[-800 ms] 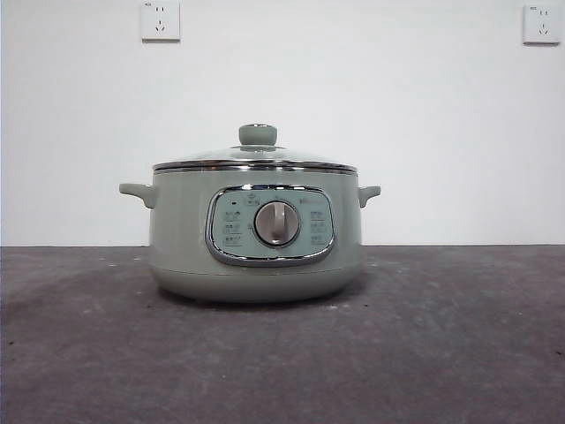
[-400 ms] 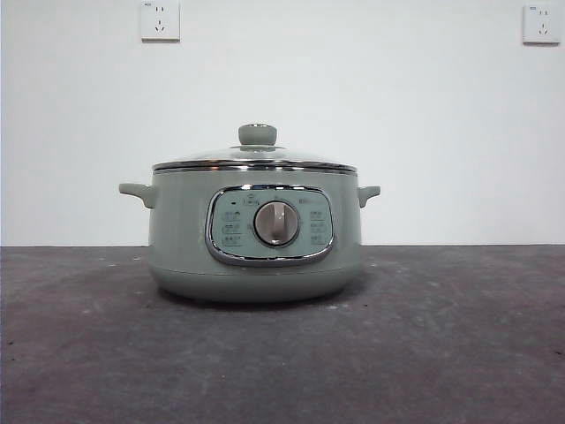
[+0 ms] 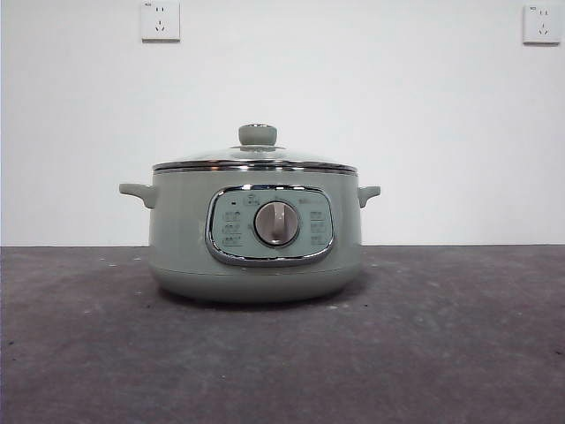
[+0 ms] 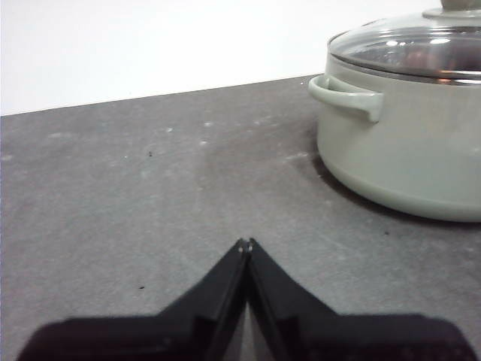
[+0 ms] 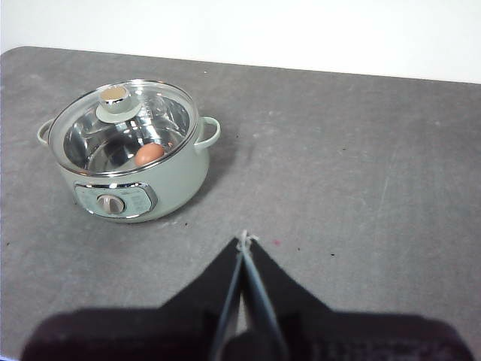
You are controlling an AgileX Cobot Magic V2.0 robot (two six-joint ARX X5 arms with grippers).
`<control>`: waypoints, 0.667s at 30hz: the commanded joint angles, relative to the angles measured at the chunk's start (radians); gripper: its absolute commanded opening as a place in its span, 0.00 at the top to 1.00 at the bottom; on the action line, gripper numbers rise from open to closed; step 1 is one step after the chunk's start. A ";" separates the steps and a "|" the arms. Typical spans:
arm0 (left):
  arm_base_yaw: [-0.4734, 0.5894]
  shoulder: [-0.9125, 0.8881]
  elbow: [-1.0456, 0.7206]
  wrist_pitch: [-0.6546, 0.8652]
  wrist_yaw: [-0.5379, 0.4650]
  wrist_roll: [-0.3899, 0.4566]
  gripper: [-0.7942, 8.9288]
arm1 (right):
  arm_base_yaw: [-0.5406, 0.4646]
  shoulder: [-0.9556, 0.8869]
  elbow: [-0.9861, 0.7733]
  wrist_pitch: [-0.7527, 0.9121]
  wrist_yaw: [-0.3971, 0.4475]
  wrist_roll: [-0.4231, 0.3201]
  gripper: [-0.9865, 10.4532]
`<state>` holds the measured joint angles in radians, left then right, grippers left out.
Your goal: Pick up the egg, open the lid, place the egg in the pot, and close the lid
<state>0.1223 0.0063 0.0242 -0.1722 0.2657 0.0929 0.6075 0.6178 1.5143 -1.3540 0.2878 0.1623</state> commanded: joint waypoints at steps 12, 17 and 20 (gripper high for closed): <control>0.004 0.014 -0.011 0.005 0.003 -0.010 0.92 | 0.001 0.001 -0.007 -0.026 0.001 0.010 0.91; 0.004 0.016 -0.011 0.005 0.003 -0.010 0.92 | 0.001 0.001 -0.007 -0.026 0.001 0.010 0.91; 0.004 0.016 -0.011 0.005 0.002 -0.010 0.92 | 0.001 0.001 -0.007 -0.026 0.001 0.010 0.91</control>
<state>0.1223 0.0242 0.0242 -0.1726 0.2668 0.0921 0.6075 0.6182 1.5143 -1.3540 0.2878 0.1623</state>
